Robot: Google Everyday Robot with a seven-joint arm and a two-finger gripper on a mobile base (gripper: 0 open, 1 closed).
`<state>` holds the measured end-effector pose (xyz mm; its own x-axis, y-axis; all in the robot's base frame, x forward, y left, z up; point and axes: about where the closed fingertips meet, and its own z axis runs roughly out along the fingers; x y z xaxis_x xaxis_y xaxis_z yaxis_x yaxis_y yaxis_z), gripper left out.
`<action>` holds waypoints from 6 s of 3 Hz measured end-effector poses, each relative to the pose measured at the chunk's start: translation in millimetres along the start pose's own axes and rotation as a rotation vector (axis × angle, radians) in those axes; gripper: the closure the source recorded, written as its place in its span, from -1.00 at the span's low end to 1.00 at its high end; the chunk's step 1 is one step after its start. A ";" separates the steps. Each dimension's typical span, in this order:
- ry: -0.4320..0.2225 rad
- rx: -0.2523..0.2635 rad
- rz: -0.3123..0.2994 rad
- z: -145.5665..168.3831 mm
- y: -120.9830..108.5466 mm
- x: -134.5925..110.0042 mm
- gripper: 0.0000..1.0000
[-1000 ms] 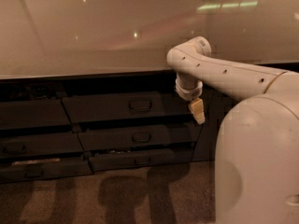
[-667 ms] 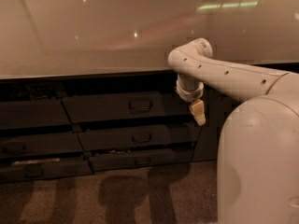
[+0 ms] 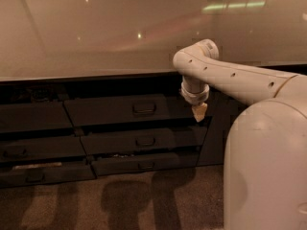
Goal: Open top drawer
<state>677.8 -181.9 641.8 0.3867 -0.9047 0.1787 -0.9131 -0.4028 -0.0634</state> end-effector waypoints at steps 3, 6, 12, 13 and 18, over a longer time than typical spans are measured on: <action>0.000 0.000 0.000 0.1 0.0 0.0 1.00; 0.010 0.013 0.005 -6.5 0.6 2.9 1.00; 0.013 0.016 0.006 -30.6 3.2 5.1 1.00; 0.010 0.018 0.001 -30.3 6.5 3.4 1.00; 0.048 0.165 0.063 -75.0 38.8 13.6 1.00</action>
Offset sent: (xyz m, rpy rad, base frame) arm 0.0000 0.0000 0.0000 0.0000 0.0000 0.0000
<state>637.9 -199.4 715.5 0.3189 -0.9230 0.2154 -0.9002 -0.3661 -0.2359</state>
